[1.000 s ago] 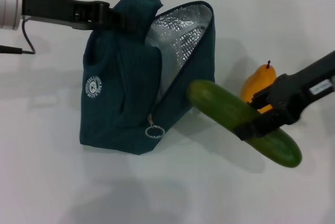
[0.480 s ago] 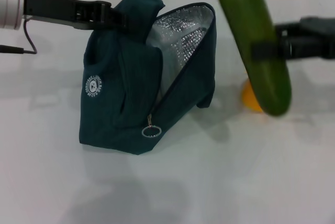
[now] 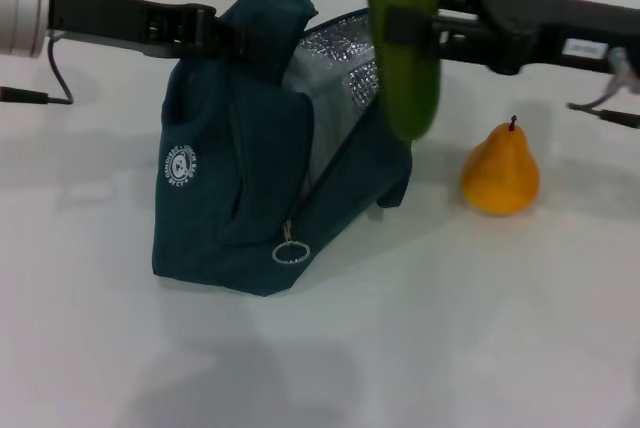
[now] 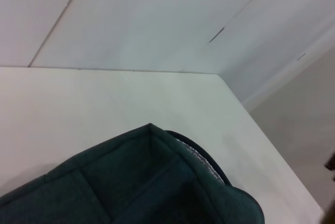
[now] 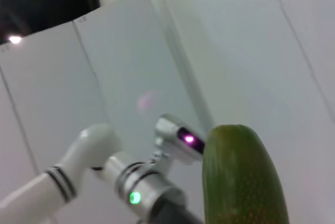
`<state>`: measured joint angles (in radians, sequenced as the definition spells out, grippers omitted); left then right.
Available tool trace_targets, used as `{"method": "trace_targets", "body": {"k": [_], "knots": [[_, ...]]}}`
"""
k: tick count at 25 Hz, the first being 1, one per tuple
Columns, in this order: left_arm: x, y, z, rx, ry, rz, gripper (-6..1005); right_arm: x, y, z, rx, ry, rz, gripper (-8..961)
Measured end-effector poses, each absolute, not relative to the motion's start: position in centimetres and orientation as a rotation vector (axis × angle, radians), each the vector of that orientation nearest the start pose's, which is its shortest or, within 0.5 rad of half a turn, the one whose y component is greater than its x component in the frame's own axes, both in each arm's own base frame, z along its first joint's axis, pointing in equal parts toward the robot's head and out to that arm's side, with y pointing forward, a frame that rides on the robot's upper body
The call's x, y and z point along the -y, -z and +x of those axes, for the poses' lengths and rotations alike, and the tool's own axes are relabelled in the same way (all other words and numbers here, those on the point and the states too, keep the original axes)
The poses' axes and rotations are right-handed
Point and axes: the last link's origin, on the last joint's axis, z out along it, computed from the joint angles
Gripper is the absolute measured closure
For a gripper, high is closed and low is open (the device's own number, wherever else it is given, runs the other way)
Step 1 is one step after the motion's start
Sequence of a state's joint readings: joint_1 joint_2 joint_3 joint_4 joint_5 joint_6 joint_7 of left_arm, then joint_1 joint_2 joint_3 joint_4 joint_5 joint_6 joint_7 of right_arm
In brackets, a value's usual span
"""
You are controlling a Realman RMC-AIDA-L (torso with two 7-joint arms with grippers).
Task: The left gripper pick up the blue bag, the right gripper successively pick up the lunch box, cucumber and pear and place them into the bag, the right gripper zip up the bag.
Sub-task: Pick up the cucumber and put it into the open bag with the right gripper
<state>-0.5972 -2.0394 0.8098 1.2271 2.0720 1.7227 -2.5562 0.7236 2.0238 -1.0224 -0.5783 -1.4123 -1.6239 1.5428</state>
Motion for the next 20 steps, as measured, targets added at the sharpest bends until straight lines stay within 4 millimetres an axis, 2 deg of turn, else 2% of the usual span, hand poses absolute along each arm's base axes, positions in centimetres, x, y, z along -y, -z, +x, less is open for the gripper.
{"method": "trace_targets", "body": {"k": [8,15,20], "knots": [[-35.9,-8.0,-17.9,1.443,0.536,-2.566,902,-37.2,1.3,12.7,-0.265,-1.314,-2.71,323],[-35.9,-7.9,-17.8,1.44,0.538,-2.571,901,-37.5,3.2,11.4,-0.225,-1.28,-2.703,323],[-35.9,-8.0,-17.8,1.438,0.536,-2.573,900,-37.2,4.2,11.4,-0.224,-1.246,-2.718,324]]}}
